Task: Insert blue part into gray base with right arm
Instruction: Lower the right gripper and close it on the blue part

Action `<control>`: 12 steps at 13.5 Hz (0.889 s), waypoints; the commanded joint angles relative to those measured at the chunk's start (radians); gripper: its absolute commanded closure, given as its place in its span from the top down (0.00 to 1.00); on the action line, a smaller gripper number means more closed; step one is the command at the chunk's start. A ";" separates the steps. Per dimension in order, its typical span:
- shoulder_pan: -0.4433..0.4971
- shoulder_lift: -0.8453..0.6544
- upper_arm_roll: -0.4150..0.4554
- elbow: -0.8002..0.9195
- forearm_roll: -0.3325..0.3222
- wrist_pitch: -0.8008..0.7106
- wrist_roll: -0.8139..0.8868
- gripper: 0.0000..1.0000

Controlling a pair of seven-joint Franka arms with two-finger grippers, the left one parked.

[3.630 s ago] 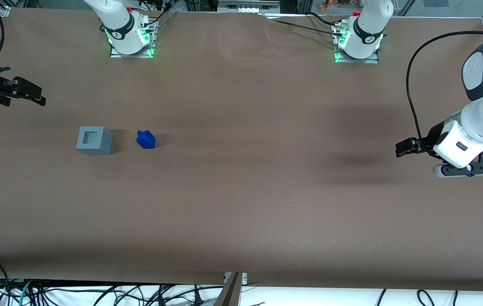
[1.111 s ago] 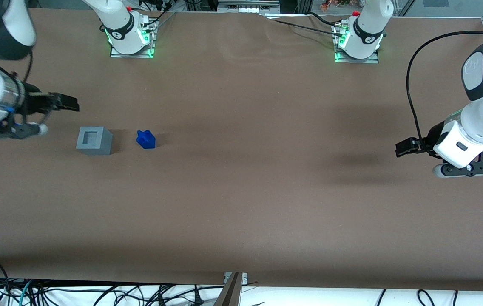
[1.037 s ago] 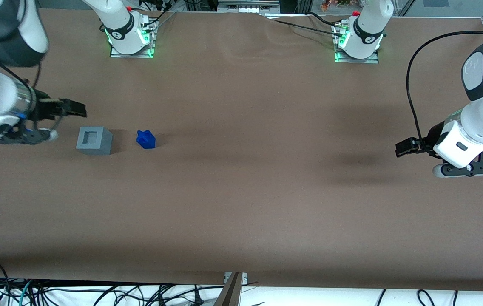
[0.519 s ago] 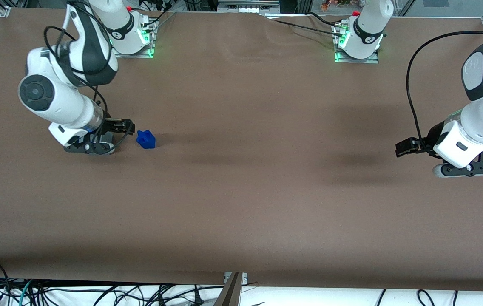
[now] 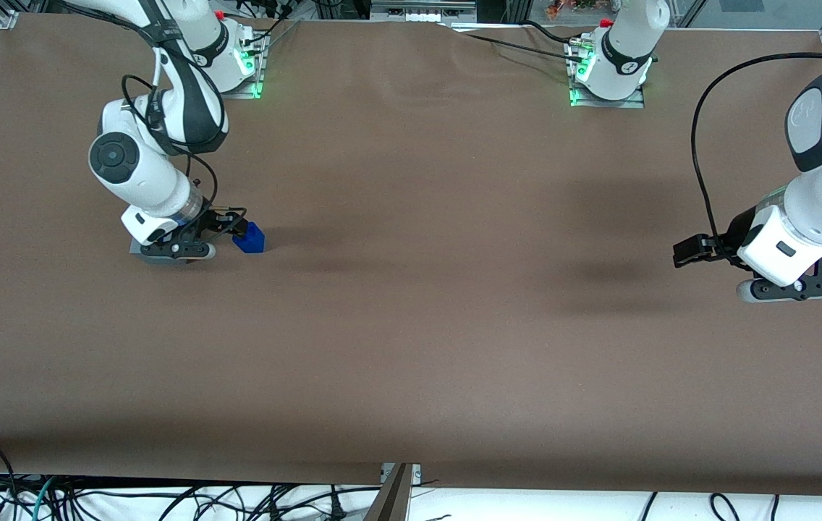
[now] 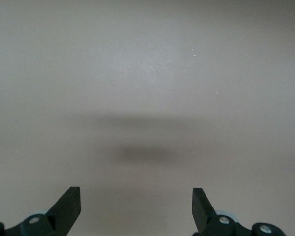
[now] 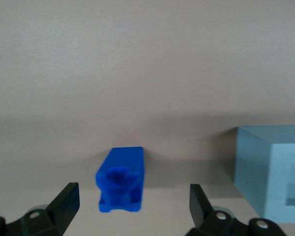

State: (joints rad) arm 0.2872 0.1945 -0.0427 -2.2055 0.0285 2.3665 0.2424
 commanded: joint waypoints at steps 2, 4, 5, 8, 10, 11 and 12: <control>0.062 0.036 -0.003 -0.014 -0.001 0.068 0.066 0.99; 0.063 0.045 -0.005 -0.034 -0.001 0.073 0.066 0.99; 0.063 0.051 -0.005 -0.039 -0.002 0.073 0.066 0.99; 0.063 0.063 -0.006 -0.091 -0.002 0.164 0.066 0.98; 0.063 0.068 -0.006 -0.106 -0.002 0.201 0.064 0.78; 0.063 0.069 -0.006 -0.106 -0.002 0.200 0.064 0.57; 0.063 0.071 -0.005 -0.106 -0.002 0.195 0.061 0.37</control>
State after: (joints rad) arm 0.3454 0.2787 -0.0447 -2.2917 0.0285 2.5450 0.2979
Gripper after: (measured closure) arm 0.322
